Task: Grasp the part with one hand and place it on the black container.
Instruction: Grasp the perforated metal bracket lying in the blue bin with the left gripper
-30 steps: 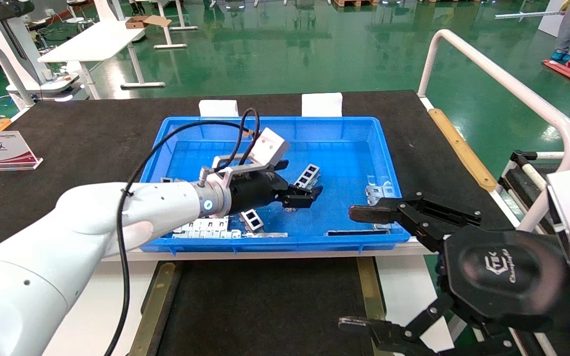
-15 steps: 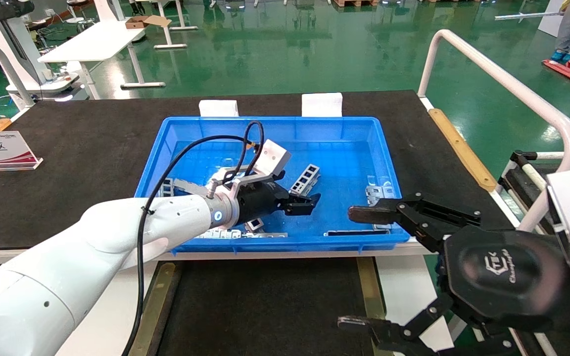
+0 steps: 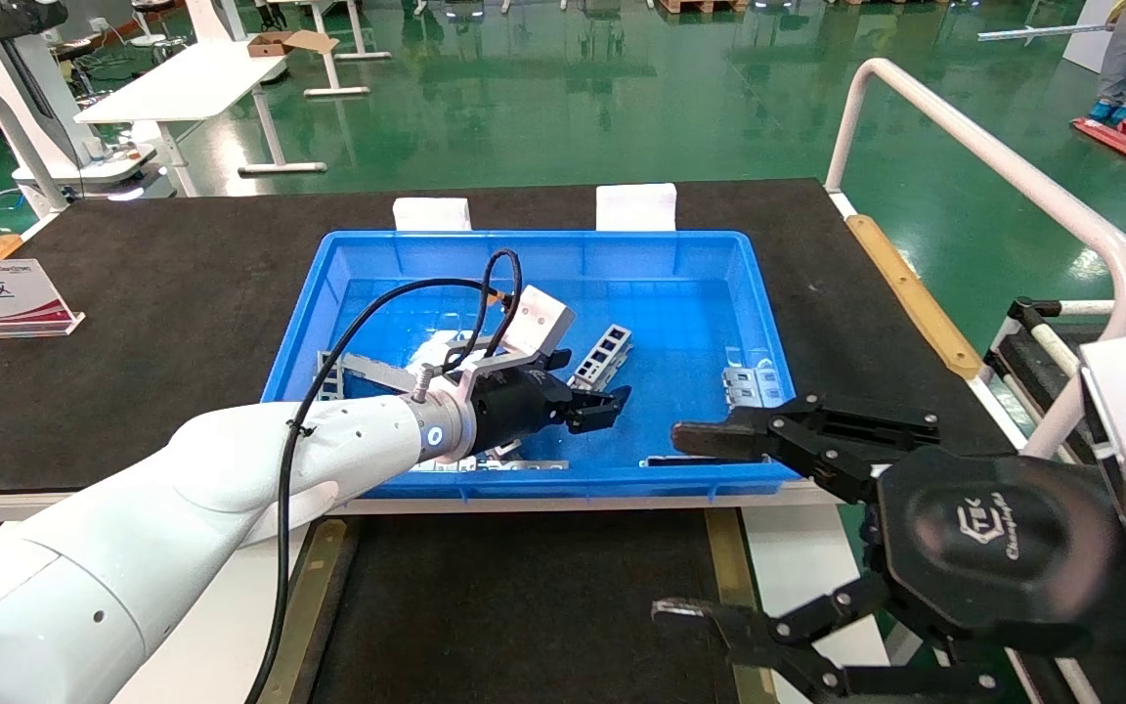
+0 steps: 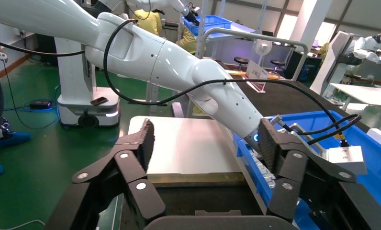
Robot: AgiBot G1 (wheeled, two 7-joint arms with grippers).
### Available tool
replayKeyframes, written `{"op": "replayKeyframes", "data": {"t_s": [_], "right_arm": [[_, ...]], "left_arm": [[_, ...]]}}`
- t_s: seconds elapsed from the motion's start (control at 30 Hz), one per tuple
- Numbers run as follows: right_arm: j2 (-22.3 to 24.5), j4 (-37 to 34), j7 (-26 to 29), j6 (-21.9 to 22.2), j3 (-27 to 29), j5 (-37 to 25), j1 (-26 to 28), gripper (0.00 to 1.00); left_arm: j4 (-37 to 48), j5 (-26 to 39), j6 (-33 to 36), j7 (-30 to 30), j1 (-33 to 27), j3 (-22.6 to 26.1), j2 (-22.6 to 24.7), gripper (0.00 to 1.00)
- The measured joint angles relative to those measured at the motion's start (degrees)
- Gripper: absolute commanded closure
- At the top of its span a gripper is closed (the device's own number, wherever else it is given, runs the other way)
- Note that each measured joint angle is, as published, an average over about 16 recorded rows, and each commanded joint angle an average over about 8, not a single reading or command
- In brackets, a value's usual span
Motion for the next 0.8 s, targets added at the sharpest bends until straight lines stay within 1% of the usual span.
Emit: {"op": "replayKeyframes", "data": {"t_s": [0.5,0.8], "right_arm": [[0.00,0.00,-0.01,0.00,-0.01,0.01,0.00,1.00],[0.01,0.00,-0.01,0.01,-0.02,0.01,0.00,1.00]], "left_arm": [[0.48,-3.78,-0.86,0.68,-0.30,2.62,-0.20,1.00],[0.08,-7.03,0.53,3.40,-0.91,2.00,-0.55,1.00]]}}
